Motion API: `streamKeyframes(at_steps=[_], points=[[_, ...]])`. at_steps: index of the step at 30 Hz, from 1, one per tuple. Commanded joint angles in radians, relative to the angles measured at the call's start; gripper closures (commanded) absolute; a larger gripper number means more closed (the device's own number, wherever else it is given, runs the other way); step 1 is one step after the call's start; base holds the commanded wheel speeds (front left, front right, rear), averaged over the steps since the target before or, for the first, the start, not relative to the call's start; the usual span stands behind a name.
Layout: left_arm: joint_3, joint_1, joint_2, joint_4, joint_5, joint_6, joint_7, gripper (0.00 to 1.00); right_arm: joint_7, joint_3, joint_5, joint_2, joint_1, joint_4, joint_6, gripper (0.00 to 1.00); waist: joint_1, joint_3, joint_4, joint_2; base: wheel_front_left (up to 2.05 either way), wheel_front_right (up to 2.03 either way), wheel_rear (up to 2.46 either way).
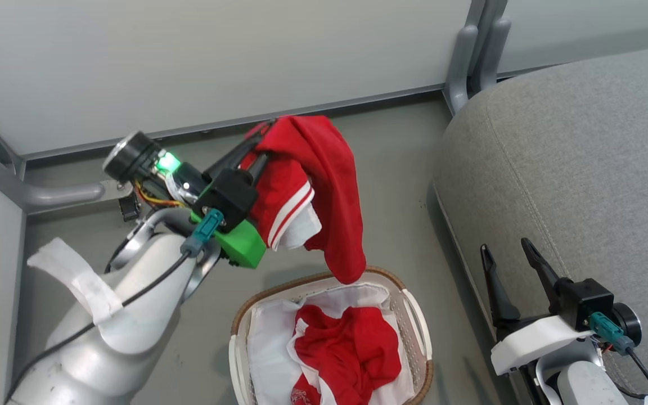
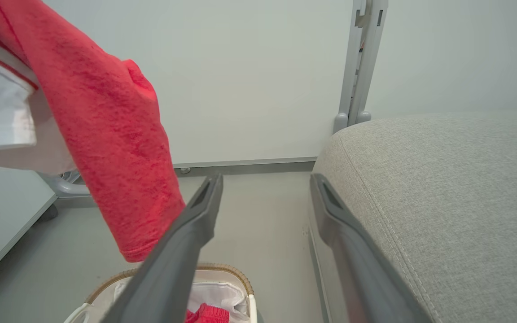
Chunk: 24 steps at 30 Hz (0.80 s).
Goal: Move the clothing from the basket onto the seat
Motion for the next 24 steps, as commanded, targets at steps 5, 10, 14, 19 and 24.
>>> streamKeyframes(at_steps=[5, 10, 14, 19, 24], points=[[-0.049, -0.126, 0.034, -0.022, -0.052, -0.003, 0.030, 1.00, -0.005, 0.012, -0.005, -0.004, 0.019, 0.000, -0.001, 0.00, 0.0001, -0.047, 0.002, 0.0103, 0.00, 0.00, 0.00], [-0.079, -0.212, 0.047, -0.026, -0.110, -0.003, 0.065, 1.00, -0.005, 0.027, -0.010, -0.004, 0.009, -0.003, -0.001, 0.00, 0.0001, -0.057, -0.001, 0.0103, 0.00, 0.00, 0.00], [-0.079, -0.245, 0.026, -0.012, -0.137, -0.003, 0.082, 1.00, -0.005, 0.052, -0.012, -0.004, -0.020, -0.008, -0.001, 0.00, 0.0001, -0.064, -0.002, 0.0103, 0.00, 0.00, 0.00], [-0.091, -0.267, -0.001, 0.016, -0.158, -0.003, 0.091, 1.00, -0.005, 0.100, -0.020, -0.004, -0.057, -0.019, -0.001, 0.00, 0.0001, -0.069, -0.001, 0.0103, 0.00, 0.00, 0.00], [-0.113, -0.276, -0.032, 0.042, -0.161, -0.003, 0.091, 1.00, -0.005, 0.155, -0.016, -0.004, -0.105, -0.024, -0.001, 0.00, 0.0001, -0.075, 0.005, 0.0103, 0.00, 0.00, 0.00]])
